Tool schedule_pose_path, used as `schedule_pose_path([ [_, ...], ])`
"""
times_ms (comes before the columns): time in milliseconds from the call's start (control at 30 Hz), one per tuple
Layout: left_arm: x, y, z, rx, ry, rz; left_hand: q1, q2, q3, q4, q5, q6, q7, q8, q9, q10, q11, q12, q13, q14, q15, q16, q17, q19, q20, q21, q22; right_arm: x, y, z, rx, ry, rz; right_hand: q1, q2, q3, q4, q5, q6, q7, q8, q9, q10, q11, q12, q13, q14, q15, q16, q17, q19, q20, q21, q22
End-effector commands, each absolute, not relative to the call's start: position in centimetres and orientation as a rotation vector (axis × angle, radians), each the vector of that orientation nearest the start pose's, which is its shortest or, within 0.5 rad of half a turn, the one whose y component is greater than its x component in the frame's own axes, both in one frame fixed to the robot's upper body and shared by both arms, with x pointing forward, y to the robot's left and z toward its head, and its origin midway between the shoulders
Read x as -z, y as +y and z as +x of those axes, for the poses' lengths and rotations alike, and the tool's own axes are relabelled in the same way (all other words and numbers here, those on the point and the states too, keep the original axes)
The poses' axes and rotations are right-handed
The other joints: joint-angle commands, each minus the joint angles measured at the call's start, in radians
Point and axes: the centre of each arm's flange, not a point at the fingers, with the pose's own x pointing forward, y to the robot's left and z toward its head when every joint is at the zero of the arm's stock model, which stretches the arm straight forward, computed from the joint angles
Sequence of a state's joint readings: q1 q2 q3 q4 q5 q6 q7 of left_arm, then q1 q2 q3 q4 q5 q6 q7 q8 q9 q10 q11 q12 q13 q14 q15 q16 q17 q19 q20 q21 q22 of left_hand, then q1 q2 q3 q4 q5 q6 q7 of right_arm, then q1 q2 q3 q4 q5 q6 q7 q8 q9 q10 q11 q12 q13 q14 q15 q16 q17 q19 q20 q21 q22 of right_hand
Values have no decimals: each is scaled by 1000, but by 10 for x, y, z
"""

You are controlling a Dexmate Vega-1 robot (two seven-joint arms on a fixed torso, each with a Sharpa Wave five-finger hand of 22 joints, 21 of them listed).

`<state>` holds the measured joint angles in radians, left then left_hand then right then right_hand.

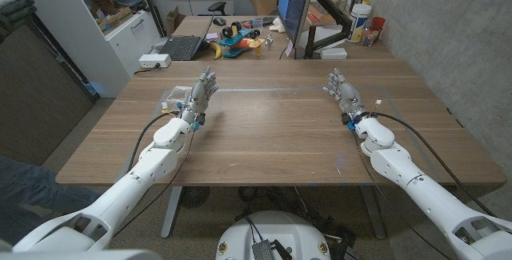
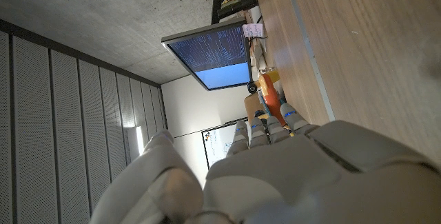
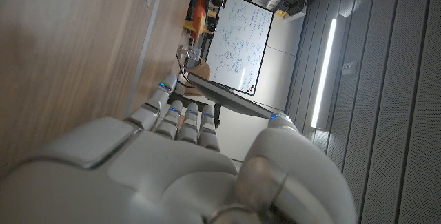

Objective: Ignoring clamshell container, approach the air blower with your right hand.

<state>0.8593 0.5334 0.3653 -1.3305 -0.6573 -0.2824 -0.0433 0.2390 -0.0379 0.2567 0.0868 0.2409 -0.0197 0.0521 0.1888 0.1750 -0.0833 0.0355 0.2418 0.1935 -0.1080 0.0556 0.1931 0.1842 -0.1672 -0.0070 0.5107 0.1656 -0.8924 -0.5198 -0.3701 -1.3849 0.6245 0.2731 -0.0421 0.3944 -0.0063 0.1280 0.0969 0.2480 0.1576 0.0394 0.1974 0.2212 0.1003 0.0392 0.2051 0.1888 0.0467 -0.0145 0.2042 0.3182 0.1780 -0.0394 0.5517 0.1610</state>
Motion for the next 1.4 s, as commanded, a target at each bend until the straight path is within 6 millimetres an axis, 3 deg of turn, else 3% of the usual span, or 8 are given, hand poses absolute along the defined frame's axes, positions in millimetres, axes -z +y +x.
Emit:
schedule_pose_path([
  [33, 25, 296, 639, 251, -606, -20, 10, 5, 8, 0, 6, 0, 10, 5, 4, -6, 0, 5, 4, -9, 0, 5, 3, -66, -1, 4, 4, 31, -274, 620, -132, -610, 27, 6, -1, 8, -1, 5, 8, -4, 4, 2, 9, -1, 5, 3, 8, -3, 6, 1, 5, -10, 4, 3],
  [667, 19, 278, 645, 279, -605, -8, 15, 15, 10, -3, 4, 3, 12, 5, 4, -3, 1, 2, 3, -6, 3, 5, 2, -67, 5, -8, 5, 23, -296, 614, -109, -633, -3, 18, 7, 13, -10, 7, 10, -6, 4, -5, 12, -2, 2, 3, 9, -2, 5, -9, 6, -8, -10, 4],
  [1400, 16, 282, 647, 276, -582, 29, 18, 22, 12, -8, -2, 10, 16, 5, 4, 6, 7, 0, 3, 0, 7, 7, 1, -60, 9, -20, 5, 25, -305, 605, -78, -666, -25, 27, 23, 21, -16, 7, 9, -15, 3, -13, 19, -10, 0, 3, 21, -11, 9, -20, 35, -15, -20, 3],
])
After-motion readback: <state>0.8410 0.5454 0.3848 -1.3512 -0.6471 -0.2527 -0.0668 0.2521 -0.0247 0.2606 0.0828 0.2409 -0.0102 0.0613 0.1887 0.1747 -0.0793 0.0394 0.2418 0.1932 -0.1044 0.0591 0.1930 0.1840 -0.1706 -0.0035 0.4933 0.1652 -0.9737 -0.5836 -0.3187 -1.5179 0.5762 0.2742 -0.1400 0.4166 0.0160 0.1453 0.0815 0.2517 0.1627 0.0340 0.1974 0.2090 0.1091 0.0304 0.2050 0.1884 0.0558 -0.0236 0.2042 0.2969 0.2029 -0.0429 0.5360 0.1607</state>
